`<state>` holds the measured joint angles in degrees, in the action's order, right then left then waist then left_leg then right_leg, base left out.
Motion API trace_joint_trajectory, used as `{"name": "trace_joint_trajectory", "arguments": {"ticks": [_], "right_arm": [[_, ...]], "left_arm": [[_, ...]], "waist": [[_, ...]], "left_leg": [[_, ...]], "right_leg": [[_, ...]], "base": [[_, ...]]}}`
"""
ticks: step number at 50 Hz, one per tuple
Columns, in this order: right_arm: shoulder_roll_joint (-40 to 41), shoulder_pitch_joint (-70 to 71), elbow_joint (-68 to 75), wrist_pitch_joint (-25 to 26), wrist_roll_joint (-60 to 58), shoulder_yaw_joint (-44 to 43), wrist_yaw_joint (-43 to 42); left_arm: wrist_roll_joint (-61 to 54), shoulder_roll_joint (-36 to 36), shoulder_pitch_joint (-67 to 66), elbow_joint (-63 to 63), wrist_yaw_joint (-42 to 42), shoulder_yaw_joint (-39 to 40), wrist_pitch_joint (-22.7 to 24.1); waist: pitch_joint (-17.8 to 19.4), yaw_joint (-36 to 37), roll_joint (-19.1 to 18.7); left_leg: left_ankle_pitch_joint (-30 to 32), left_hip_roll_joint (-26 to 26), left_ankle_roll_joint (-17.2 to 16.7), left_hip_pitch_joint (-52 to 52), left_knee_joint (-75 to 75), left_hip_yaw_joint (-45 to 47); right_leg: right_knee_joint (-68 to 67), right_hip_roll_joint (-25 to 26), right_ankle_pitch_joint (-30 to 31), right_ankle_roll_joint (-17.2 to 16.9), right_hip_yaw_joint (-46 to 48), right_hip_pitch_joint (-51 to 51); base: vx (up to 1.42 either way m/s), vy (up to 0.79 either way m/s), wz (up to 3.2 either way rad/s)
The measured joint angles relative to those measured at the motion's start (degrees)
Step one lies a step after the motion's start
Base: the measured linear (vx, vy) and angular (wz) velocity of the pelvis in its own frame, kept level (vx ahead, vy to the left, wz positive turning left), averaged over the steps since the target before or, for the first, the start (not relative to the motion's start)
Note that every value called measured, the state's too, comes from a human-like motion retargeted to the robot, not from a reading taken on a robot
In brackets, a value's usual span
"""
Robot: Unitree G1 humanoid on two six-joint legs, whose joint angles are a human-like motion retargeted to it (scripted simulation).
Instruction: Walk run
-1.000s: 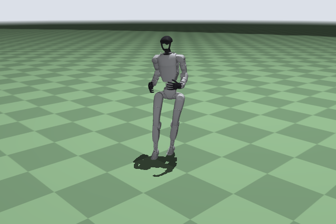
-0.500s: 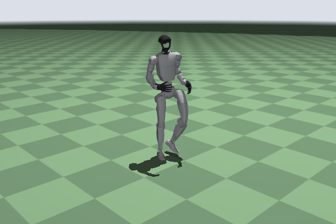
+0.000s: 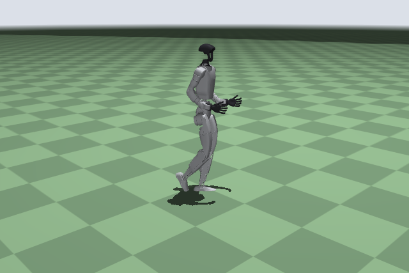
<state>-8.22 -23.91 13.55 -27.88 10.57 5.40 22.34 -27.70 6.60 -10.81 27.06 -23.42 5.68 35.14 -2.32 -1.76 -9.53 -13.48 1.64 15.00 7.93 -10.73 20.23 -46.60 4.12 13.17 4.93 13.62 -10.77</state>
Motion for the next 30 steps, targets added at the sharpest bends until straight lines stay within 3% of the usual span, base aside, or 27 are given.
{"name": "trace_joint_trajectory", "arguments": {"ticks": [3,4,9,12,16,17,18,20,23,25,27,30], "right_arm": [[1.23,-1.93,-0.33,0.01,0.77,-1.64,-0.75],[1.48,-2.44,-0.53,-0.11,0.87,-2.03,-1.09],[1.7,-2.73,-0.96,-0.2,1.11,-2.62,-2.04],[1.08,-1.85,-1.39,-0.41,0.49,-2.77,-2.3],[-0.16,-1.04,-2.82,-0.66,-1.24,-3.01,-1.89],[-0.52,-0.7,-3.07,-0.65,-1.64,-2.96,-1.83],[-0.77,-0.32,-3.23,-0.61,-2.03,-2.93,-1.84],[-1.27,0.14,-3.63,-0.57,-2.92,-2.97,-1.88],[-0.52,0.5,-3.6,-0.3,-3.2,-2.87,-2.46],[0.54,1.65,-2.82,0.53,-2.22,-3.23,-2.74],[0.9,3.2,-2.5,0.75,-1.97,-2.75,-4.23],[0.91,5.49,-2.08,0.63,-1.88,-2.48,-5.88]], "left_arm": [[-1.16,-2.15,3.13,-2.53,1.03,-3.06,1.23],[-1.27,-3.1,4.18,-3.44,1.15,-3.86,1.47],[-1.49,-7.19,9.93,-7.04,1.61,-5.08,2.06],[-1.53,-9.21,12.28,-8.93,1.53,-4.75,2.02],[-0.5,-10.54,11.6,-10.54,1.84,-3.5,2.49],[-0.09,-10.66,10.75,-10.46,2.04,-3.18,2.64],[0.35,-10.73,9.67,-10.03,2.3,-2.96,2.79],[1.21,-10.36,7.02,-8.48,2.53,-2.72,2.82],[1.75,-8.88,2.06,-5.55,0.19,-3.23,1.96],[1.36,-7.59,-0.69,-4.28,-2.28,-4.19,0.79],[1.19,-6.59,-2.95,-4.23,-4.61,-4.25,0.15],[2.92,-6.28,-7.8,-5.73,-6.27,-2.38,0.78]], "waist": [[-0.3,-3.45,-1.03],[-0.49,-5.09,-1.06],[-0.2,-10.46,2.12],[1.56,-11.01,4.99],[3.24,-12.77,6.45],[3.18,-13.23,6.2],[2.82,-14.01,5.52],[1.72,-16.47,4.63],[0.83,-19.63,1.45],[1.28,-19.92,1.95],[0.48,-18.31,4.23],[1.21,-13.09,6.26]], "left_leg": [[0.31,1.43,0.0,-1.39,-0.06,-10.81],[0.43,2.14,0.0,-1.63,-0.26,-14.71],[1.81,7.58,0.0,-4.78,-0.24,-29.26],[3.35,11.03,0.0,-9.32,0.54,-33.42],[9.17,13.63,-0.12,-15.75,1.69,-34.07],[11.66,13.61,-0.75,-16.71,1.62,-33.33],[14.74,12.75,-2.41,-17.07,0.97,-32.78],[23.39,11.76,-7.22,-17.35,-2.18,-31.68],[39.46,8.01,-20.83,-11.85,-16.92,-26.89],[43.49,3.36,-27.97,-5.98,-32.68,-18.06],[41.19,4.11,-27.29,-0.68,-39.43,-15.15],[26.76,5.11,-21.73,8.98,-46.16,-13.04]], "right_leg": [[2.65,-4.72,-8.0,6.26,2.78,-5.16],[5.17,-4.7,-8.95,6.21,2.2,-6.76],[20.06,-1.85,-9.09,-2.8,-8.52,-14.36],[28.12,-2.04,-9.62,-6.62,-12.81,-17.51],[35.59,-2.48,-11.37,-14.29,-14.08,-19.71],[35.84,-2.34,-11.15,-13.84,-13.07,-20.15],[35.16,-1.63,-9.68,-10.39,-11.57,-20.58],[33.48,-4.25,-8.07,-7.8,-3.24,-19.61],[27.69,1.78,-19.44,-4.76,-17.98,-17.24],[26.49,-3.66,-20.84,-4.88,-9.77,-14.48],[27.56,-6.15,-22.48,-4.09,-7.29,-10.9],[31.27,-4.27,-22.5,-3.34,-10.3,-4.97]], "base": [[0.62,-0.04,3.05],[0.64,-0.16,3.36],[0.66,-0.25,2.62],[0.84,-0.22,1.45],[0.94,-0.1,1.05],[0.73,-0.01,0.75],[0.98,-0.14,1.02],[1.33,-0.3,1.45],[1.02,-0.22,1.65],[1.21,-0.35,1.32],[1.22,-0.3,0.67],[1.07,-0.23,-0.15]]}}
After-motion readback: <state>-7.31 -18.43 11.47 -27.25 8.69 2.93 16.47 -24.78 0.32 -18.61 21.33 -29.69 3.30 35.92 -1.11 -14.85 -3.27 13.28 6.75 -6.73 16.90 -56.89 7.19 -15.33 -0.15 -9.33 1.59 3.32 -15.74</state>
